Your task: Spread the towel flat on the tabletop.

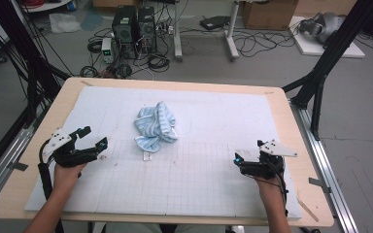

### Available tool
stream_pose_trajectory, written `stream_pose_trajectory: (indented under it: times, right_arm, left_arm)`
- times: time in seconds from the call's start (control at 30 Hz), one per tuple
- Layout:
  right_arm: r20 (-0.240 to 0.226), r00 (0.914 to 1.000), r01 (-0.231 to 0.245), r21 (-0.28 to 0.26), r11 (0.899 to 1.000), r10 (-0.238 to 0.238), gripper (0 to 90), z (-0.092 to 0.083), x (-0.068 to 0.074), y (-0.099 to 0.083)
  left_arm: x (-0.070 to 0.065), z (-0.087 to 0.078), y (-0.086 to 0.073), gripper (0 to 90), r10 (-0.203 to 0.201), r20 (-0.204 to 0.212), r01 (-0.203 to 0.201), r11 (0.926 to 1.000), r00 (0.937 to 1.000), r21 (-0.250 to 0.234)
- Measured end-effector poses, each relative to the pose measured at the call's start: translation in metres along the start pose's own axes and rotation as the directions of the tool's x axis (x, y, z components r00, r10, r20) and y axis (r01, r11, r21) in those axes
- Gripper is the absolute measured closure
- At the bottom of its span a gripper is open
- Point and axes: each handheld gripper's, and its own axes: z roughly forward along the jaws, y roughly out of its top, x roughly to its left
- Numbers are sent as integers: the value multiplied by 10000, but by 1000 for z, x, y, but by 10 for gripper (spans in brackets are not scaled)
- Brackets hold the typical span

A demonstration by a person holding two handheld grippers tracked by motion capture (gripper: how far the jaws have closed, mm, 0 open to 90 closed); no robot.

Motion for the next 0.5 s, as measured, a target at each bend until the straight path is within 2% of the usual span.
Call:
stream_pose_trajectory:
  times: [0.27,0.5]
  right_arm:
    - [-5,10000,82,24,10000,-82,31,0,1,0]
    - [-141,9999,17,26,10000,-17,31,4,0,1]
  left_arm:
    - [0,0,1,163,15,-1,-15,10000,10000,-6]
    - [0,-1,1,164,-131,24,131,9999,9999,9]
